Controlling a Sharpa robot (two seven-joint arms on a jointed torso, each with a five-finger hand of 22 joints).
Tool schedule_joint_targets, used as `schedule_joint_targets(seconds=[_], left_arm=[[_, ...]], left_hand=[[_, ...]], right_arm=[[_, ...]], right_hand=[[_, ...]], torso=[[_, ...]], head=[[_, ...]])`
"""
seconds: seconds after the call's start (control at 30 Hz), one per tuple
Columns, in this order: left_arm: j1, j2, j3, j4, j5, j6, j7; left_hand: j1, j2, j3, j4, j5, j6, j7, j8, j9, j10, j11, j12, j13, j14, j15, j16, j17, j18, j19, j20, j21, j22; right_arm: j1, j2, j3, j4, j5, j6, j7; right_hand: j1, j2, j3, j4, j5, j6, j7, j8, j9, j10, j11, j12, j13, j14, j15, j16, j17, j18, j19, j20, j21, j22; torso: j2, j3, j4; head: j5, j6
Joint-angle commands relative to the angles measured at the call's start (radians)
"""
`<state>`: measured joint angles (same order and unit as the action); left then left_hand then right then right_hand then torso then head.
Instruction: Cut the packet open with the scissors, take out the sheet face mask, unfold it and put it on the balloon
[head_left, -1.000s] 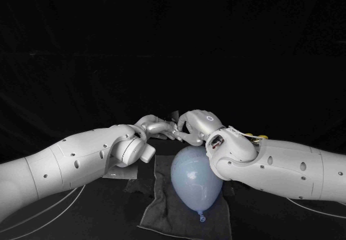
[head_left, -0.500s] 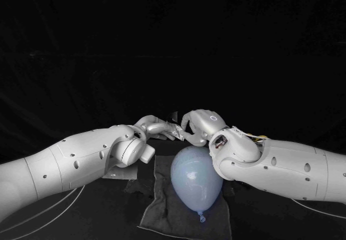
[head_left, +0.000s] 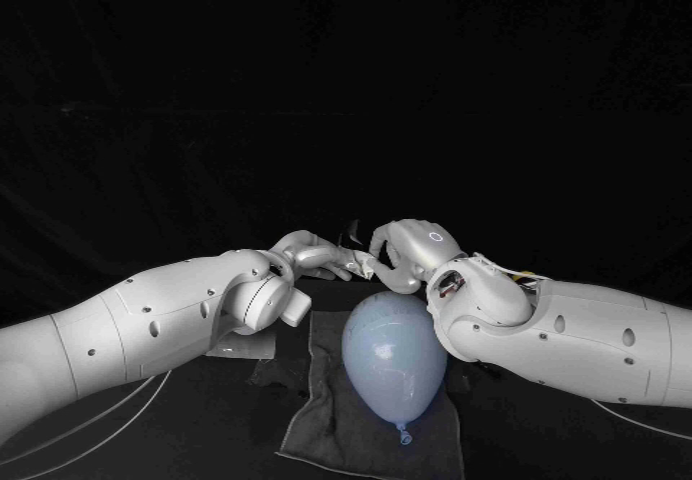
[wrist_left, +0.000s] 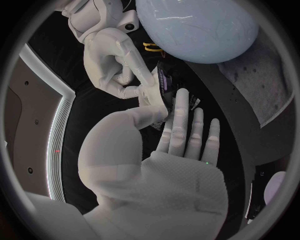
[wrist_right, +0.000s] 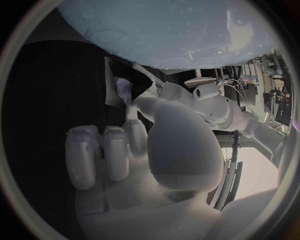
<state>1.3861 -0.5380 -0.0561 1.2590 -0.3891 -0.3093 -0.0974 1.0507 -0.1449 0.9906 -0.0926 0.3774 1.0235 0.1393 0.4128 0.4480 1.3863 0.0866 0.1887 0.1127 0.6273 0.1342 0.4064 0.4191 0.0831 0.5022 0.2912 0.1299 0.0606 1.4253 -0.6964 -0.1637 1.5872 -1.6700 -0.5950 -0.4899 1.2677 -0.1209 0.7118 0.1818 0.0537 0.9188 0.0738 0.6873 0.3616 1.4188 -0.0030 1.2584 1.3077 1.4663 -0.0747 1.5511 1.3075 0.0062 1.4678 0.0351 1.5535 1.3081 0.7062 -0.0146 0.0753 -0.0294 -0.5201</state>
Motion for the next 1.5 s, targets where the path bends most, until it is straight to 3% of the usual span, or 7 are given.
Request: schedule_joint_targets(seconds=[0.03, 0.3, 0.67, 0.83, 1.07, 1.2, 1.5], left_arm=[[0.002, -0.001, 0.001, -0.001, 0.004, 0.006, 0.005], [0.002, -0.001, 0.001, -0.003, 0.004, 0.004, 0.004], [0.002, -0.001, 0.001, -0.003, 0.006, 0.006, 0.003], [0.002, -0.002, 0.001, -0.003, 0.007, 0.005, 0.002], [0.002, -0.003, 0.001, -0.005, 0.008, 0.004, 0.002], [0.002, -0.003, 0.001, -0.006, 0.009, 0.004, 0.002], [0.002, -0.004, 0.001, -0.006, 0.01, 0.005, 0.001]], left_hand=[[0.008, -0.002, 0.006, 0.0, 0.007, 0.01, -0.005, 0.031, 0.151, 0.007, -0.004, 0.007, 0.001, 0.001, -0.005, 0.006, -0.001, 0.015, -0.006, 0.0, -0.005, 0.001], [0.008, -0.003, 0.007, 0.0, 0.007, 0.01, -0.006, 0.031, 0.151, 0.007, -0.004, 0.007, 0.001, 0.001, -0.005, 0.007, -0.002, 0.015, -0.007, 0.0, -0.005, 0.001], [0.008, -0.003, 0.008, 0.0, 0.007, 0.01, -0.006, 0.031, 0.152, 0.007, -0.004, 0.007, 0.001, 0.001, -0.005, 0.008, -0.002, 0.015, -0.007, 0.0, -0.005, 0.001], [0.008, -0.003, 0.008, 0.0, 0.007, 0.01, -0.006, 0.031, 0.152, 0.007, -0.004, 0.007, 0.001, 0.001, -0.005, 0.008, -0.002, 0.015, -0.007, 0.0, -0.005, 0.001], [0.008, -0.004, 0.009, 0.0, 0.007, 0.01, -0.006, 0.031, 0.152, 0.007, -0.004, 0.008, 0.002, 0.001, -0.005, 0.009, -0.004, 0.016, -0.007, 0.001, -0.006, 0.001], [0.008, -0.004, 0.009, 0.0, 0.007, 0.01, -0.006, 0.031, 0.152, 0.007, -0.004, 0.008, 0.002, 0.001, -0.005, 0.009, -0.004, 0.016, -0.007, 0.001, -0.006, 0.001], [0.008, -0.004, 0.009, 0.0, 0.007, 0.01, -0.006, 0.031, 0.152, 0.007, -0.004, 0.008, 0.002, 0.001, -0.005, 0.009, -0.004, 0.016, -0.007, 0.001, -0.006, 0.001]], right_arm=[[0.002, -0.007, 0.0, 0.007, 0.022, 0.032, 0.049], [0.005, -0.02, 0.0, 0.023, 0.052, 0.049, 0.089], [0.007, -0.028, 0.0, 0.019, 0.01, 0.0, 0.049], [0.007, -0.031, 0.0, 0.016, 0.003, -0.009, 0.051], [0.008, -0.04, 0.0, 0.026, 0.0, -0.032, 0.07], [0.009, -0.044, 0.0, 0.029, -0.002, -0.043, 0.074], [0.01, -0.048, 0.001, 0.024, -0.009, -0.051, 0.062]], right_hand=[[-0.019, 0.019, 0.132, -0.095, -0.005, -0.013, 0.005, -0.015, -0.006, -0.033, 0.004, -0.064, 0.01, 0.097, 0.012, -0.001, 0.231, -0.001, 0.092, 0.009, -0.007, 0.255], [-0.046, 0.042, 0.174, -0.085, -0.005, -0.045, 0.024, -0.054, -0.023, -0.112, 0.02, -0.233, -0.104, 0.096, 0.025, -0.002, 0.231, 0.001, 0.088, 0.02, -0.016, 0.253], [-0.08, -0.056, 0.029, -0.102, -0.006, -0.03, 0.014, -0.051, -0.016, -0.087, 0.014, -0.211, -0.096, 0.095, 0.023, -0.006, 0.225, -0.001, 0.092, 0.023, -0.007, 0.255], [-0.043, 0.022, 0.056, -0.095, -0.005, -0.034, 0.015, -0.061, -0.019, -0.082, 0.013, -0.205, -0.094, 0.095, 0.02, -0.006, 0.226, -0.002, 0.094, 0.019, -0.002, 0.257], [-0.029, 0.043, 0.078, -0.098, -0.005, -0.031, 0.018, -0.065, -0.021, -0.078, 0.015, -0.197, -0.089, 0.095, 0.022, -0.004, 0.228, -0.003, 0.098, 0.02, 0.005, 0.259], [-0.057, -0.007, 0.036, -0.09, -0.006, -0.023, 0.017, -0.062, -0.018, -0.072, 0.017, -0.19, -0.085, 0.096, 0.024, -0.004, 0.229, -0.003, 0.098, 0.021, 0.005, 0.259], [-0.073, -0.035, -0.023, -0.069, -0.005, -0.01, 0.007, -0.062, -0.018, -0.061, 0.008, -0.165, -0.068, 0.096, 0.018, -0.004, 0.229, -0.005, 0.101, 0.019, 0.012, 0.261]], torso=[[0.001, 0.0006, 0.0], [0.0, 0.0006, -0.0005], [0.001, -0.0001, 0.0006], [0.001, 0.0, 0.0005], [0.0, -0.0003, 0.0001], [0.0, -0.0002, 0.0], [0.001, 0.0001, 0.0]], head=[[0.001, -0.002], [0.002, -0.002], [0.002, -0.002], [0.003, -0.002], [0.003, -0.002], [0.004, -0.001], [0.004, 0.0]])
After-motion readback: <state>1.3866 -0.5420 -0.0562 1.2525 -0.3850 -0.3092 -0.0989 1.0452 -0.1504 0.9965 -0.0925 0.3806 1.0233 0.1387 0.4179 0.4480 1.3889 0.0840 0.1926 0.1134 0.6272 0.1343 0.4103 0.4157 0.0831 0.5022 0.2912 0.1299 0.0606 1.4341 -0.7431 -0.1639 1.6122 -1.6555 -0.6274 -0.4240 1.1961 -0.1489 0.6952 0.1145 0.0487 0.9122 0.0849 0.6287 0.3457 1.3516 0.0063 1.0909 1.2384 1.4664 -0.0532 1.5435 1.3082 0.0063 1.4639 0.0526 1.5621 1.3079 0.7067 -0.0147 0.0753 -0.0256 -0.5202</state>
